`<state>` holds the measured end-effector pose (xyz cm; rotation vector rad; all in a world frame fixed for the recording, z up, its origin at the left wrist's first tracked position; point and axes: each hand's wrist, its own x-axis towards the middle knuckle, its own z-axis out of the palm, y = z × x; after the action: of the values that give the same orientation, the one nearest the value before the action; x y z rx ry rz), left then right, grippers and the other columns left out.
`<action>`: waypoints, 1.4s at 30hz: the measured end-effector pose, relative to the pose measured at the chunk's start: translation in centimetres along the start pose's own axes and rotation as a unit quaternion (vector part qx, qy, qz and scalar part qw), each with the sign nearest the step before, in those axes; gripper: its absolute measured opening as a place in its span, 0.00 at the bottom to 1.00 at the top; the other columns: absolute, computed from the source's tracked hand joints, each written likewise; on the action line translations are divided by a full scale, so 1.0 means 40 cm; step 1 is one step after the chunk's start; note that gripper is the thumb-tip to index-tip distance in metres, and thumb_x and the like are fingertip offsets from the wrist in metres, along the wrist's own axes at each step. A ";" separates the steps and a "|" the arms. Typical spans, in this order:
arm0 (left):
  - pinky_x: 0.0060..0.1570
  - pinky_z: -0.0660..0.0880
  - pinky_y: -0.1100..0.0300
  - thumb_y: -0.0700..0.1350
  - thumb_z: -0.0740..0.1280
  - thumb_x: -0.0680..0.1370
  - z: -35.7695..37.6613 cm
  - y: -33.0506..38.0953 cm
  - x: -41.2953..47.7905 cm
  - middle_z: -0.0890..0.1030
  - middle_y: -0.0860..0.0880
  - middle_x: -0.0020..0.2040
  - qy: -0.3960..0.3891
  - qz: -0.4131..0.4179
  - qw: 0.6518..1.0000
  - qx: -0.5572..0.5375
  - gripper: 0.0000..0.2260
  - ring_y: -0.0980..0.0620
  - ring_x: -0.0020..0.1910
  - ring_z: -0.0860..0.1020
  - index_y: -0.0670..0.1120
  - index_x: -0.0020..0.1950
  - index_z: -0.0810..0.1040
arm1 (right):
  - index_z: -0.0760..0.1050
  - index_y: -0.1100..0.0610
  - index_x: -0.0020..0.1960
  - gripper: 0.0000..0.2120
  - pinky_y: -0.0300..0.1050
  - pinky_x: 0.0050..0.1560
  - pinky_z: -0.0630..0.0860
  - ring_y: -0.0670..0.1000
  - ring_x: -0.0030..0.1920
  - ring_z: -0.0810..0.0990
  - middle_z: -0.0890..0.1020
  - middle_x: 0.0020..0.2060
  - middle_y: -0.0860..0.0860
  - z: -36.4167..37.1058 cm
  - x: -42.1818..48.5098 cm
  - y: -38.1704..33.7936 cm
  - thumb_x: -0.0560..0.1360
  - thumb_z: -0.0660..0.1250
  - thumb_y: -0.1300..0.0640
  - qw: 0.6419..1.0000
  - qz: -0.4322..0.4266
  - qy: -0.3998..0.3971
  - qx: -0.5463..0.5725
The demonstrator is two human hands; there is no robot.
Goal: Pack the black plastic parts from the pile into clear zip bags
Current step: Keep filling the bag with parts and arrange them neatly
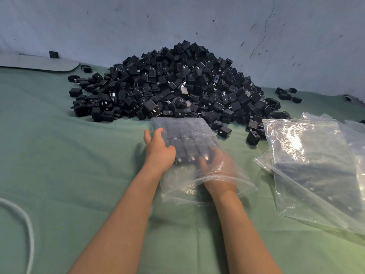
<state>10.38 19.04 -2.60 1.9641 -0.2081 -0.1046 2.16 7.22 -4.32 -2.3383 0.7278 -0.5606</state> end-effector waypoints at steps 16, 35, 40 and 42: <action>0.54 0.61 0.66 0.35 0.58 0.77 0.002 -0.001 0.003 0.43 0.48 0.78 -0.003 0.005 1.000 0.014 0.26 0.48 0.73 0.60 0.48 0.75 0.59 | 0.75 0.55 0.52 0.09 0.40 0.45 0.66 0.48 0.42 0.72 0.75 0.44 0.48 0.002 0.001 -0.006 0.77 0.62 0.51 1.000 0.004 0.018 -0.014; 0.53 0.60 0.67 0.35 0.58 0.77 0.002 0.000 0.000 0.42 0.48 0.78 -0.001 0.000 1.000 0.014 0.26 0.50 0.72 0.61 0.48 0.75 0.59 | 0.78 0.49 0.60 0.12 0.42 0.60 0.70 0.51 0.56 0.77 0.79 0.55 0.51 -0.006 -0.005 -0.002 0.78 0.63 0.57 0.999 -0.015 0.020 0.032; 0.53 0.59 0.67 0.35 0.58 0.77 0.002 0.002 -0.003 0.42 0.47 0.78 0.000 -0.002 1.000 0.014 0.26 0.50 0.72 0.61 0.48 0.75 0.59 | 0.77 0.47 0.60 0.13 0.36 0.58 0.67 0.46 0.51 0.75 0.78 0.59 0.51 -0.008 -0.004 0.001 0.78 0.63 0.56 0.999 -0.020 0.017 0.027; 0.53 0.60 0.66 0.35 0.58 0.77 0.002 0.002 -0.003 0.42 0.47 0.78 -0.002 -0.004 1.000 0.015 0.26 0.49 0.72 0.61 0.48 0.75 0.59 | 0.77 0.46 0.60 0.13 0.38 0.58 0.68 0.47 0.52 0.76 0.78 0.58 0.51 -0.007 -0.003 0.000 0.78 0.63 0.55 0.999 -0.021 0.019 0.020</action>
<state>10.22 18.95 -2.55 1.9952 -0.2043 -0.1107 1.90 7.17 -4.15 -2.3157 0.6806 -0.6344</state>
